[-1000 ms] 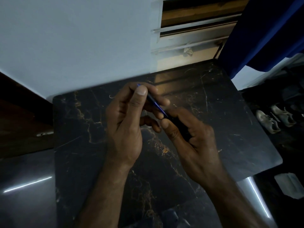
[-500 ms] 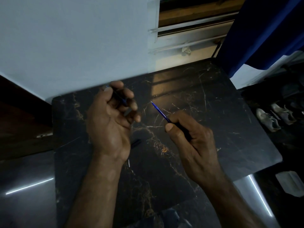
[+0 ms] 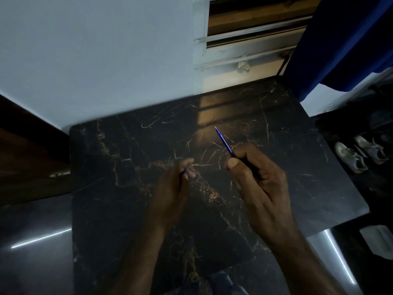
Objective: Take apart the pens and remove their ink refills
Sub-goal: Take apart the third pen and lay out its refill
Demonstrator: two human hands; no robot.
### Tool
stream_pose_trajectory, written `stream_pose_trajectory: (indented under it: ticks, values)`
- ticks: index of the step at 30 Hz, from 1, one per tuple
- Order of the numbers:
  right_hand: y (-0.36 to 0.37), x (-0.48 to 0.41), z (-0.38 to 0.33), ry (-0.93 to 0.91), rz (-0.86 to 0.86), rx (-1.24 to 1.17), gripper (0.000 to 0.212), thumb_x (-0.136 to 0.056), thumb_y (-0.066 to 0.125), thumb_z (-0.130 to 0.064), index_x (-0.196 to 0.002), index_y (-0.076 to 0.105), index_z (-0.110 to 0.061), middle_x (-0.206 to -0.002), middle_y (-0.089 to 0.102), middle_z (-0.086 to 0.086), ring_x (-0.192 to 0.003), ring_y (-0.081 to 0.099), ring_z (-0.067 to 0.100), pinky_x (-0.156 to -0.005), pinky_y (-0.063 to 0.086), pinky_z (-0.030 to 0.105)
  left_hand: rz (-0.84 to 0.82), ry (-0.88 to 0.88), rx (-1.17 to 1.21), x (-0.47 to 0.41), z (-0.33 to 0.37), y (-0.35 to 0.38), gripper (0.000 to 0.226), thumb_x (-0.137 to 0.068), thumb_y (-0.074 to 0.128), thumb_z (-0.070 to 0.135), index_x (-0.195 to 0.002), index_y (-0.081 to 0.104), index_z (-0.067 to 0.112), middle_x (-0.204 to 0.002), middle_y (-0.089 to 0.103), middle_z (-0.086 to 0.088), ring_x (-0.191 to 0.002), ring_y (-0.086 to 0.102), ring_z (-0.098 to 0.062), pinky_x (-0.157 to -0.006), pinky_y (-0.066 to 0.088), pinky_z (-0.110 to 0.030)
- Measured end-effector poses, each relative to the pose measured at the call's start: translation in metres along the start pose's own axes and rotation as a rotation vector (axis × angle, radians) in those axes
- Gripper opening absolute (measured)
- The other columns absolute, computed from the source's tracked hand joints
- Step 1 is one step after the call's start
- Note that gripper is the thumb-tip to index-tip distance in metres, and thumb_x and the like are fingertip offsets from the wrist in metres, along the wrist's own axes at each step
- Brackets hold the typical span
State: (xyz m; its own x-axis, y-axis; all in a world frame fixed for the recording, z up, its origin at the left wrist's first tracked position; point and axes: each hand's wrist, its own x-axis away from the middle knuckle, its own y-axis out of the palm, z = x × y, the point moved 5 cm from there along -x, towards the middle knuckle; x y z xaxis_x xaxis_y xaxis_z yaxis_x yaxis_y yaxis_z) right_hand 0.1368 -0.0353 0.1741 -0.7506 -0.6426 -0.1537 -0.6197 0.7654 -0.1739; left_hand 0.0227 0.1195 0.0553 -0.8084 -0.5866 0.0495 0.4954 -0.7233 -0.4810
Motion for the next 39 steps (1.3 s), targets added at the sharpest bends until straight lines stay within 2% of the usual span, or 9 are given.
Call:
stream_pose_trajectory:
  ticks: [4, 11, 22, 24, 26, 28, 30, 35, 39]
  values:
    - [0.0, 0.002, 0.006, 0.018, -0.008, 0.007, 0.025, -0.106, 0.055, -0.019, -0.086, 0.062, -0.005, -0.066, 0.044, -0.007, -0.057, 0.041, 0.005, -0.055, 0.037, 0.023, -0.016, -0.085, -0.328, 0.021, -0.061, 0.026, 0.022, -0.104, 0.069, 0.018, -0.119, 0.063, 0.033, -0.116, 0.07, 0.007, -0.103, 0.068, -0.006, -0.086, 0.06, -0.027]
    - [-0.001, 0.007, 0.017, 0.036, -0.006, 0.042, 0.032, -0.105, 0.053, -0.028, -0.087, 0.064, -0.003, -0.067, 0.047, 0.008, -0.058, 0.044, 0.019, -0.054, 0.039, 0.028, -0.024, -0.037, -0.51, 0.018, -0.093, 0.04, 0.016, -0.087, 0.09, 0.015, -0.098, 0.08, 0.021, -0.117, 0.064, 0.002, -0.108, 0.065, -0.02, -0.095, 0.059, -0.044]
    - [0.003, 0.012, 0.032, 0.069, -0.034, 0.008, 0.029, -0.105, 0.054, -0.029, -0.09, 0.066, -0.007, -0.068, 0.049, -0.001, -0.059, 0.045, 0.006, -0.056, 0.039, 0.024, -0.023, -0.052, -0.698, 0.018, -0.099, 0.04, 0.032, -0.093, 0.08, 0.042, -0.125, 0.076, 0.036, -0.128, 0.068, 0.009, -0.132, 0.055, -0.024, -0.108, 0.042, -0.051]
    - [0.002, 0.012, 0.032, 0.063, -0.033, 0.011, 0.027, -0.105, 0.055, -0.029, -0.09, 0.067, -0.009, -0.069, 0.05, -0.001, -0.059, 0.046, 0.005, -0.056, 0.04, 0.022, 0.038, 0.008, -0.613, 0.018, -0.082, 0.031, 0.03, -0.092, 0.081, 0.035, -0.122, 0.078, 0.031, -0.119, 0.073, 0.007, -0.117, 0.065, -0.021, -0.102, 0.053, -0.048]
    - [0.003, 0.012, 0.032, 0.054, -0.038, 0.02, 0.026, -0.105, 0.055, -0.028, -0.09, 0.067, -0.01, -0.07, 0.051, -0.001, -0.059, 0.048, 0.005, -0.057, 0.04, 0.02, 0.15, 0.038, -0.276, 0.015, -0.055, 0.015, 0.026, -0.093, 0.08, 0.028, -0.119, 0.078, 0.03, -0.109, 0.077, 0.012, -0.098, 0.071, -0.007, -0.083, 0.061, -0.032]
    - [0.006, 0.012, 0.033, 0.045, -0.048, 0.037, 0.024, -0.106, 0.055, -0.026, -0.09, 0.068, -0.015, -0.071, 0.053, -0.002, -0.061, 0.049, 0.004, -0.058, 0.04, 0.02, 0.158, -0.007, 0.143, 0.009, -0.016, 0.0, 0.019, -0.097, 0.076, 0.035, -0.117, 0.078, 0.037, -0.11, 0.079, 0.016, -0.096, 0.074, -0.001, -0.078, 0.057, -0.015]
    - [0.011, 0.011, 0.033, 0.034, -0.06, 0.015, 0.019, -0.106, 0.055, -0.025, -0.093, 0.069, -0.026, -0.07, 0.053, -0.009, -0.06, 0.049, 0.004, -0.057, 0.04, 0.021, 0.057, 0.044, 0.403, -0.001, 0.034, -0.009, 0.017, -0.101, 0.073, 0.04, -0.116, 0.08, 0.036, -0.112, 0.082, 0.01, -0.1, 0.077, -0.007, -0.081, 0.058, -0.016]
    - [0.022, 0.007, 0.031, -0.005, -0.073, -0.009, 0.019, -0.108, 0.054, -0.02, -0.099, 0.069, -0.016, -0.075, 0.056, -0.007, -0.059, 0.049, 0.011, -0.054, 0.042, 0.031, 0.009, 0.201, 0.426, -0.015, 0.095, -0.024, 0.008, -0.099, 0.078, 0.023, -0.1, 0.084, 0.018, -0.09, 0.082, -0.001, -0.082, 0.075, -0.006, -0.075, 0.056, -0.017]
    - [0.021, 0.007, 0.033, -0.022, -0.083, 0.09, 0.024, -0.109, 0.053, -0.027, -0.094, 0.066, -0.015, -0.075, 0.055, 0.0, -0.061, 0.053, 0.02, -0.054, 0.044, 0.042, 0.165, 0.127, 0.58, -0.017, 0.087, -0.043, 0.012, -0.098, 0.074, 0.031, -0.099, 0.086, 0.033, -0.084, 0.08, 0.007, -0.063, 0.064, -0.004, -0.058, 0.052, -0.021]
